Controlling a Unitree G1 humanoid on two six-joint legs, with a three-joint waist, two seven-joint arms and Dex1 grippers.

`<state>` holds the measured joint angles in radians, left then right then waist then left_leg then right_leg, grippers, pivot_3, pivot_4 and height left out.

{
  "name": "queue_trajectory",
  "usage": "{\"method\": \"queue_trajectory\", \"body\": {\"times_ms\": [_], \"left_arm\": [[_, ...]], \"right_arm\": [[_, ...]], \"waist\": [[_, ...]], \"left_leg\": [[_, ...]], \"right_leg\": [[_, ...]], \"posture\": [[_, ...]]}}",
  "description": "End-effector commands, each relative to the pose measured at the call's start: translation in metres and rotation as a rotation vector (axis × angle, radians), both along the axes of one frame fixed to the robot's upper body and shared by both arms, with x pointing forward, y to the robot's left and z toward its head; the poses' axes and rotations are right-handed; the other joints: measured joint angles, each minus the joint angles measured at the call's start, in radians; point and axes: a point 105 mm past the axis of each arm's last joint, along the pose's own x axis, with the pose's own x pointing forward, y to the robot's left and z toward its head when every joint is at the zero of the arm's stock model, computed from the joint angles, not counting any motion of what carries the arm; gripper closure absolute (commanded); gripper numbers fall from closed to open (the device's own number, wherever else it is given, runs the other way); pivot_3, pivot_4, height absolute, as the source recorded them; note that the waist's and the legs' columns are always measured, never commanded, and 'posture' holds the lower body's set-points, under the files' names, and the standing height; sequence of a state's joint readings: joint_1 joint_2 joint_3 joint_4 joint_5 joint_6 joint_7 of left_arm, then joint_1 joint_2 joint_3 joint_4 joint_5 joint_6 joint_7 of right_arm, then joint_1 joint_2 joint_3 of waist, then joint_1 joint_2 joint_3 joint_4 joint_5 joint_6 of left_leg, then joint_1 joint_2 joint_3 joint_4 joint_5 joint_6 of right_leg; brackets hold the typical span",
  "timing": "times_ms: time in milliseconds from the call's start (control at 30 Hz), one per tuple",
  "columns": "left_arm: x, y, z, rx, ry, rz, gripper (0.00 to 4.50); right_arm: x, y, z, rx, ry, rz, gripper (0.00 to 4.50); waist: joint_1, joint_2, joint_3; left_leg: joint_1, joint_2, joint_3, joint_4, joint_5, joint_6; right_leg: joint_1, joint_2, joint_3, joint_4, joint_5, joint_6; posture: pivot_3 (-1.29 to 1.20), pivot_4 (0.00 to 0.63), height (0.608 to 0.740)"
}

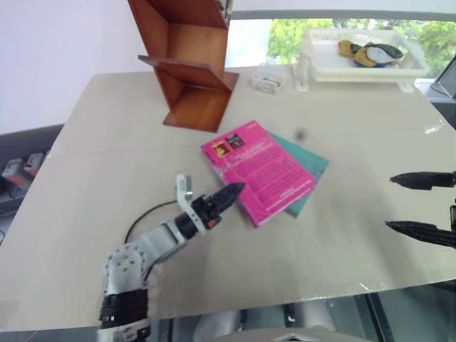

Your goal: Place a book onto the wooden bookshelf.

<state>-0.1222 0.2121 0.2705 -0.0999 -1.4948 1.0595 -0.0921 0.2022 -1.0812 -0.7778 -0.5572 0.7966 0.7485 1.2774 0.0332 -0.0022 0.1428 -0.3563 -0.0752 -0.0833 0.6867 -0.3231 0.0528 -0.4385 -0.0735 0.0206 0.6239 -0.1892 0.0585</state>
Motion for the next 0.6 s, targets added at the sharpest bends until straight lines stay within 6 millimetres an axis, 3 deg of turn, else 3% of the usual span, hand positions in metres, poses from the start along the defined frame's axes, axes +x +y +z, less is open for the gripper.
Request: {"method": "queue_trajectory", "body": {"times_ms": [33,300,333,367,567,600], "left_arm": [[0.011,0.004,0.01,-0.11,0.021,0.03,0.03],[0.031,-0.002,0.022,-0.145,0.003,-0.042,0.03],[0.03,-0.003,0.024,-0.151,-0.001,-0.059,0.54],[0.028,-0.004,0.025,-0.154,-0.005,-0.081,0.78],[0.024,-0.003,0.026,-0.159,-0.001,-0.111,3.58],[0.023,-0.002,0.029,-0.177,-0.008,-0.119,3.78]], "right_arm": [[-0.011,-0.005,0.012,-0.023,-0.055,-0.053,0.0],[-0.026,-0.011,0.01,-0.036,-0.072,-0.133,0.0],[-0.027,-0.01,0.01,-0.035,-0.075,-0.137,0.0],[-0.029,-0.01,0.011,-0.031,-0.08,-0.141,0.0],[-0.031,-0.01,0.012,-0.026,-0.098,-0.158,0.0],[-0.031,-0.011,0.012,-0.026,-0.098,-0.159,0.0]], "waist": [[0.007,0.0,0.0],[0.008,0.0,-0.001],[0.006,-0.001,0.0],[0.005,-0.001,0.0],[0.007,-0.001,0.0],[0.007,-0.001,0.0]], "left_leg": [[0.0,0.0,0.0,0.0,0.0,0.0],[0.003,-0.001,0.001,0.0,0.0,0.0],[0.004,-0.001,0.001,0.0,0.0,0.0],[0.005,-0.001,0.001,0.0,0.0,0.0],[0.006,0.0,0.001,0.0,0.0,0.0],[0.006,0.0,0.001,0.0,0.0,0.0]], "right_leg": [[0.0,0.0,0.0,0.0,0.0,0.0],[0.004,0.001,-0.002,0.001,0.0,0.0],[0.005,0.001,-0.002,0.0,0.0,0.0],[0.005,0.001,-0.002,0.0,0.0,0.0],[0.005,0.001,-0.002,0.0,0.0,0.0],[0.005,0.001,-0.002,0.0,0.0,0.0]], "posture": [[0.0,0.15,0.74],[0.0,0.15,0.74],[0.0,0.15,0.74],[0.0,0.15,0.74],[0.0,0.15,0.74],[0.0,0.15,0.74]]}}
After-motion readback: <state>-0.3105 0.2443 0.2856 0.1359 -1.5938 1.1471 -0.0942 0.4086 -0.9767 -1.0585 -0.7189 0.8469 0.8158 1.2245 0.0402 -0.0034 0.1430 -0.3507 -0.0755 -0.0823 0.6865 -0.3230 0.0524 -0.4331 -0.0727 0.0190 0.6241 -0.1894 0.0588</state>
